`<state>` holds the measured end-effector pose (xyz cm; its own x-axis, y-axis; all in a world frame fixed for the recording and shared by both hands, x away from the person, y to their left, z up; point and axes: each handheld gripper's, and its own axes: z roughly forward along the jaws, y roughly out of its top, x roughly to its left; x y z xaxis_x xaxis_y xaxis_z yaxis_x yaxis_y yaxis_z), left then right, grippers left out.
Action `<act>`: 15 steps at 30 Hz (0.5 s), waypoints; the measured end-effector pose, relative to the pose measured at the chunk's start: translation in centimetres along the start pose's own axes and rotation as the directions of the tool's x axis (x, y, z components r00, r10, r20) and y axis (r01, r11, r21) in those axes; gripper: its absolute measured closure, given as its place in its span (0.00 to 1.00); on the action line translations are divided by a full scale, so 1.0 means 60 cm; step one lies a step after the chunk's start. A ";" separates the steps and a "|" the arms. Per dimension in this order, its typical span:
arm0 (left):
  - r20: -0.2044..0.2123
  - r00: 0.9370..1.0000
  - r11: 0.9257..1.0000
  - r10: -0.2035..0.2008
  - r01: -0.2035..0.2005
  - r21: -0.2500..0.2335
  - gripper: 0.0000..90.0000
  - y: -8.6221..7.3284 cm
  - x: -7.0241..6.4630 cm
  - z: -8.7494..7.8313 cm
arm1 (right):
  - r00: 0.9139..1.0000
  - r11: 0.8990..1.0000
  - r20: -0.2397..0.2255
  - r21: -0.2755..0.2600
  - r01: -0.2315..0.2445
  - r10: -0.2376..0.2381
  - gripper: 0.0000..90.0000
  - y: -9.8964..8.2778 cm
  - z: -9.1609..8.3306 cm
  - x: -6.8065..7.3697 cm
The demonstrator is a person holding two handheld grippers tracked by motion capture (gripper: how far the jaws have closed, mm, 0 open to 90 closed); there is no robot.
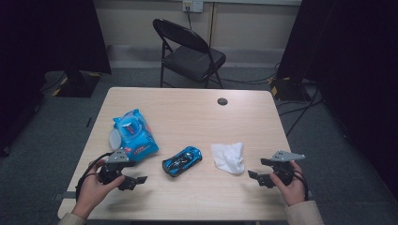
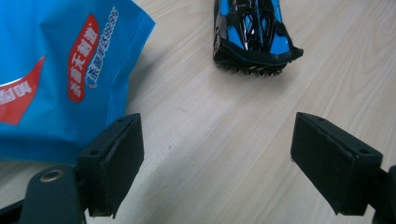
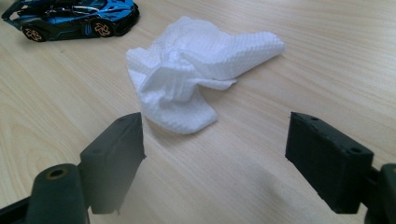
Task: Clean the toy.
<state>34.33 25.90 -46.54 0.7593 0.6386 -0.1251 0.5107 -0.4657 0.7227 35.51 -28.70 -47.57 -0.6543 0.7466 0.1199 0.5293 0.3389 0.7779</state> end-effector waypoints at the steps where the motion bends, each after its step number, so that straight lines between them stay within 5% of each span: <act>1: -0.003 1.000 1.000 -0.002 0.002 0.003 0.19 -0.004 0.002 -0.002 | 1.000 1.000 -0.002 -0.001 -0.002 0.002 0.21 -0.001 -0.001 0.000; 15: -0.015 1.000 1.000 -0.006 0.006 0.004 0.19 -0.027 0.012 -0.019 | 1.000 1.000 0.003 0.002 -0.006 0.006 0.22 -0.012 -0.008 -0.004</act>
<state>33.59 27.83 -47.03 0.7499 0.6507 -0.1194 0.5172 -0.4640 0.7192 35.05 -29.41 -47.83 -0.6497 0.7502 0.1228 0.5344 0.3358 0.7757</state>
